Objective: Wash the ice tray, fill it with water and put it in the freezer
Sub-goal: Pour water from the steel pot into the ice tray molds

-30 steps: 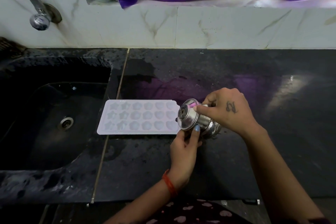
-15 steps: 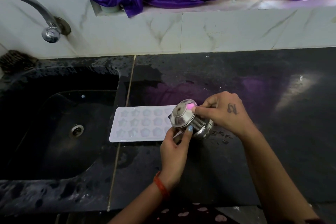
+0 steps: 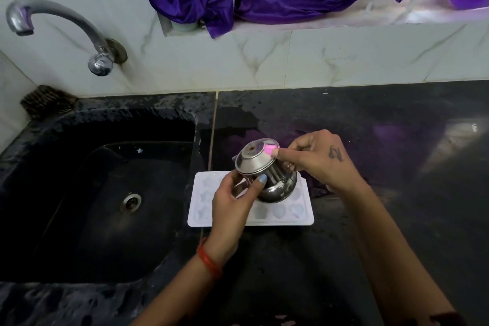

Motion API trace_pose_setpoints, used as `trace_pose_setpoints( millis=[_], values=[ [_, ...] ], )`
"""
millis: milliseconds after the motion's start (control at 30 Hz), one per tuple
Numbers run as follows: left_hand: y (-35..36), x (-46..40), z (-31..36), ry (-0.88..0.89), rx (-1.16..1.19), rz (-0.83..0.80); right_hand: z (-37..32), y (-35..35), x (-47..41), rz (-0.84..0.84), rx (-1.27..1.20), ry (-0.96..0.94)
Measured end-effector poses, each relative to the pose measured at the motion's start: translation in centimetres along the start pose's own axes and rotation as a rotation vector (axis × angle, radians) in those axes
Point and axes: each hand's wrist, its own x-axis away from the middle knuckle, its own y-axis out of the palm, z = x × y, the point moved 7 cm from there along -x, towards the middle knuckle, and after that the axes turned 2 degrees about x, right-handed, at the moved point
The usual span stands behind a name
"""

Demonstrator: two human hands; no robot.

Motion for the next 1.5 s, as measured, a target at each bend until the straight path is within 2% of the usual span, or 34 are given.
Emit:
trace_pose_setpoints(
  millis=[400,767,1167,1500],
  values=[
    [-3.8,-10.7,4.2,0.074,-0.045,0.088,-0.9,4.8,-9.5,0.036,-0.306,0.047],
    [-5.0,-21.2,3.8,0.111,-0.127,0.160,1.1,8.1,-18.8,0.037,-0.415,0.087],
    [-5.1,-24.9,0.9,0.105,-0.157,0.228,4.1,10.3,-22.6,0.019,-0.424,0.110],
    [-4.7,-23.6,1.3,0.139,-0.207,0.211,4.5,9.9,-21.3,0.098,-0.270,0.106]
  ],
)
